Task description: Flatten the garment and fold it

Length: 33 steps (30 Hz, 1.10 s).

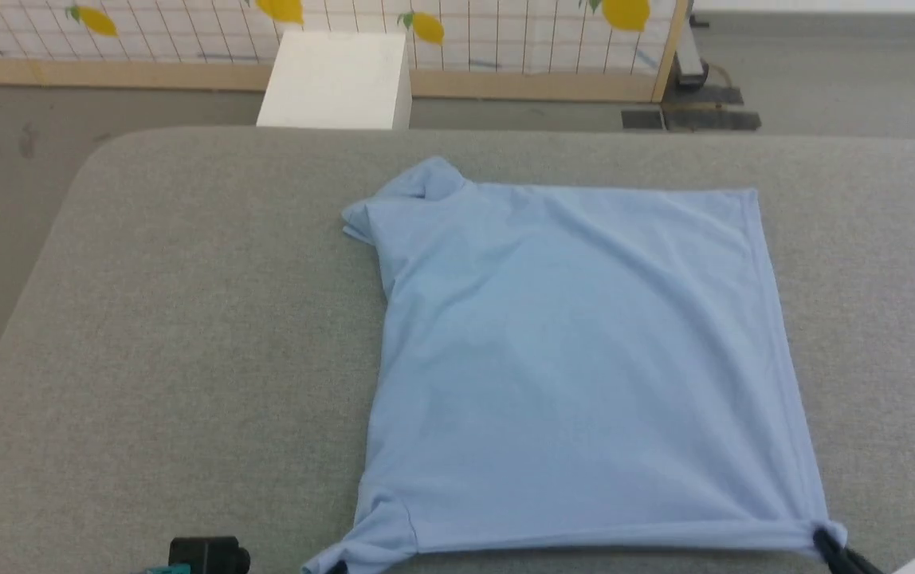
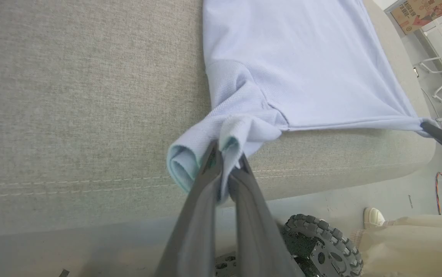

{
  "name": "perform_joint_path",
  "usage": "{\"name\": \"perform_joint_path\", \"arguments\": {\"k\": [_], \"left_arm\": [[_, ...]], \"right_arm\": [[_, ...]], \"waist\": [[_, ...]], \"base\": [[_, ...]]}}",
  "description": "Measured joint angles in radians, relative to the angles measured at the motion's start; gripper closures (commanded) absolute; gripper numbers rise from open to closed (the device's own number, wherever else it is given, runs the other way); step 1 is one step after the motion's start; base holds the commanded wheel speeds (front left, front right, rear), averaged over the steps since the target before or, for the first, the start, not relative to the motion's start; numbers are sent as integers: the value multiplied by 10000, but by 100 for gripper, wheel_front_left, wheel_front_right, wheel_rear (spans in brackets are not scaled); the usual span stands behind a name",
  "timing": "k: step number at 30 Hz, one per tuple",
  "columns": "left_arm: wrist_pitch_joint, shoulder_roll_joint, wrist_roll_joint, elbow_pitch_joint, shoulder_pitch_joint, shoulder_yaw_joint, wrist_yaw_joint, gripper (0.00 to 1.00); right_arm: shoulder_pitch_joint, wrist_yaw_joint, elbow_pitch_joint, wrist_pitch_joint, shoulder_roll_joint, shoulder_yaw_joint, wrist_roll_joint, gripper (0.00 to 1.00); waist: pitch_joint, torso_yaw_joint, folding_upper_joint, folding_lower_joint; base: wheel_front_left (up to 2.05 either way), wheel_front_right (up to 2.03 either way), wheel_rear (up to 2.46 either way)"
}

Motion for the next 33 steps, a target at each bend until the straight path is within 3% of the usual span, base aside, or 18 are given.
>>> {"name": "perform_joint_path", "arguments": {"k": [5, 12, 20, 28, 33], "left_arm": [[111, 249, -261, -527, 520, -29, 163, 100], [198, 614, -441, -1432, 1169, -2, 489, 100], [-163, 974, 46, -2188, 1138, 345, 765, 100], [430, 920, 1480, -1664, -2241, 353, -33, 100], [823, 282, 1659, -510, -4366, 313, -811, 100]], "right_arm": [[908, 0, -882, 1325, -117, 171, 418, 100], [1789, -2, -2023, 2380, -138, -180, 675, 100], [1772, -2, -2830, 2107, -71, -669, 646, 100], [-770, 0, -2437, 955, -1206, -399, 238, 100], [-2525, -2, -1563, 717, -1956, 336, 198, 100]], "waist": [[-408, 35, 0, 0], [-640, 134, 0, 0], [-332, 218, 0, 0], [836, 224, 0, 1], [1835, 170, 0, 2]], "base": [[0, 0, 0], [0, 0, 0], [0, 0, 0], [0, 0, 0], [0, 0, 0]]}}
